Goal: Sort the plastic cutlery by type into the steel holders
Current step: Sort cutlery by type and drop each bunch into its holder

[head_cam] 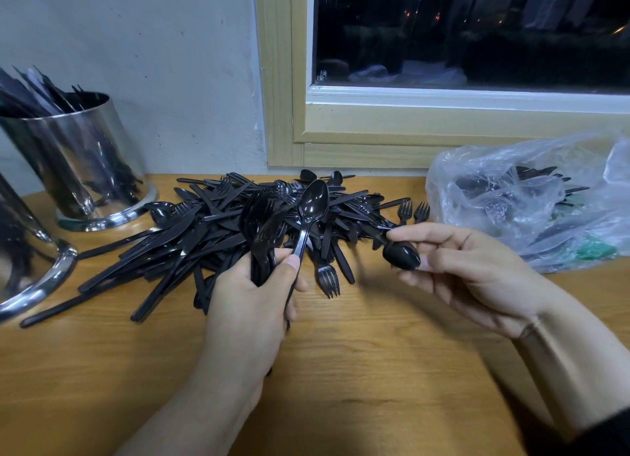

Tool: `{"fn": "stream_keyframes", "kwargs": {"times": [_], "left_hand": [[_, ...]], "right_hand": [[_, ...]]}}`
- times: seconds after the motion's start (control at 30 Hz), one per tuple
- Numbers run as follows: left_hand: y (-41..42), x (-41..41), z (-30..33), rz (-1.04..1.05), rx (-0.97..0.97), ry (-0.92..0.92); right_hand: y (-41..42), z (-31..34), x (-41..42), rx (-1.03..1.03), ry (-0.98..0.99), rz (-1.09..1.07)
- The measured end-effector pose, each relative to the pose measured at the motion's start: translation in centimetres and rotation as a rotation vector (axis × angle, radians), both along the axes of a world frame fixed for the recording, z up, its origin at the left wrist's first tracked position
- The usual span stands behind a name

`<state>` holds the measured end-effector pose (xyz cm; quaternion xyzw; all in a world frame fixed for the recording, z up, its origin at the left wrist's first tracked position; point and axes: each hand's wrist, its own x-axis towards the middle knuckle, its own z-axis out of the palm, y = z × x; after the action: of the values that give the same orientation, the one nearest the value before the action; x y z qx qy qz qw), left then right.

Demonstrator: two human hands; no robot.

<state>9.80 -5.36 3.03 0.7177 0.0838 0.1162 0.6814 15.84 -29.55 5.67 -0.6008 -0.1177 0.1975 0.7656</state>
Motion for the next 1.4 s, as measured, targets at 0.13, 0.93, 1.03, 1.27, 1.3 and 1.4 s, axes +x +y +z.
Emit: {"fn": "stream_keyframes", "kwargs": {"times": [0.13, 0.93, 1.03, 1.27, 1.3, 1.4], "left_hand": [[-0.1, 0.0, 0.1, 0.006, -0.009, -0.009], [-1.3, -0.8, 0.7, -0.261, 0.0, 0.062], [-1.3, -0.8, 0.6, -0.273, 0.029, 0.072], [-0.1, 0.1, 0.5, -0.004, -0.052, 0.013], [0.0, 0.2, 0.4, 0.006, -0.062, 0.008], [-0.1, 0.1, 0.3, -0.002, -0.076, 0.006]], "right_hand": [[0.9, -0.4, 0.5, 0.015, -0.167, -0.195], [6.1, -1.9, -0.8, -0.22, -0.336, -0.546], [5.8, -2.1, -0.5, -0.362, -0.423, -0.565], [4.2, -4.4, 2.7, -1.159, -0.728, -0.404], [4.4, -4.8, 3.2, -1.225, -0.758, -0.378], [5.2, -5.1, 4.1, -1.367, -0.768, -0.354]]}}
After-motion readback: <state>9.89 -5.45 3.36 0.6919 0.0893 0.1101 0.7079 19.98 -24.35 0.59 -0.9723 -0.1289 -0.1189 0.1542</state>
